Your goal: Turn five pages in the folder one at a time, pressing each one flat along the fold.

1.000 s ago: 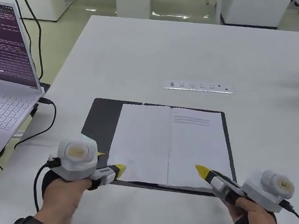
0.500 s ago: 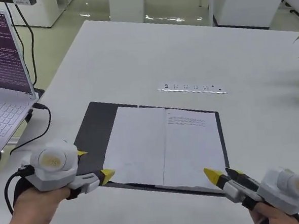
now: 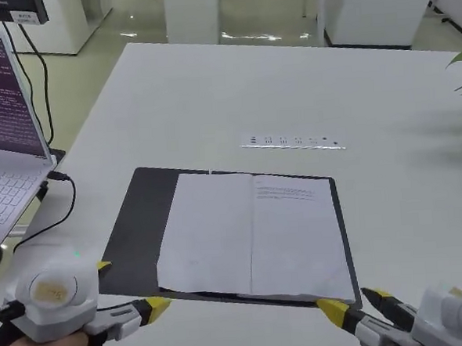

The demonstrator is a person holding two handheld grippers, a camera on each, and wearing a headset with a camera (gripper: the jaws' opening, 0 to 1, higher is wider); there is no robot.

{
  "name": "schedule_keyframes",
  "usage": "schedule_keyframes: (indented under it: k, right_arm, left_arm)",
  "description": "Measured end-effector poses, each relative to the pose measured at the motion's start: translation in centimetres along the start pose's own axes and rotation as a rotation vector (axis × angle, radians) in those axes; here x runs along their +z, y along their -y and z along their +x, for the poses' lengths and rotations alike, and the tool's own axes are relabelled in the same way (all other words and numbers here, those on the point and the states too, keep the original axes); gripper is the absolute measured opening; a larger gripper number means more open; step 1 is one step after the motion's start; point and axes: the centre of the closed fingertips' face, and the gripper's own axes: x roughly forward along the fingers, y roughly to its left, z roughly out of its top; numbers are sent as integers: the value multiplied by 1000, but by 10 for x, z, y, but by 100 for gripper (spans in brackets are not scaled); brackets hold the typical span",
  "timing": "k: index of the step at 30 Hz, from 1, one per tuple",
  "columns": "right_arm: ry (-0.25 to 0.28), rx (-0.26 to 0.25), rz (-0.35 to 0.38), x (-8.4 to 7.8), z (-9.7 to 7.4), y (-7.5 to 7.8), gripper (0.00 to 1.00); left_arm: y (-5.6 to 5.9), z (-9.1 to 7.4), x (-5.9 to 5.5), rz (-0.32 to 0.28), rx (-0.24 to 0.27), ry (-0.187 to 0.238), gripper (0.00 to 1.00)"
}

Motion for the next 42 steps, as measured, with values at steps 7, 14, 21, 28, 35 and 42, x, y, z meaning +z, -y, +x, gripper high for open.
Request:
schedule_keyframes:
  k: [7, 14, 21, 28, 35, 42]
  right_arm:
    - [42, 8, 33, 6, -7, 2, 66]
    - [40, 12, 49, 5, -11, 9, 66]
    - [45, 11, 64, 6, -15, 13, 67]
    - [60, 13, 87, 7, -18, 14, 68]
    - [39, 14, 89, 3, -21, 14, 69]
    - [45, 0, 87, 6, -25, 19, 69]
  left_arm:
    - [12, 8, 0, 10, -35, -30, 71]
    - [25, 21, 21, 40, -69, -18, 71]
    - [43, 35, 32, 75, -121, -17, 70]
    - [66, 52, 41, 114, -184, -27, 69]
    - [89, 73, 48, 150, -238, -37, 68]
    - [116, 92, 53, 189, -293, -46, 67]
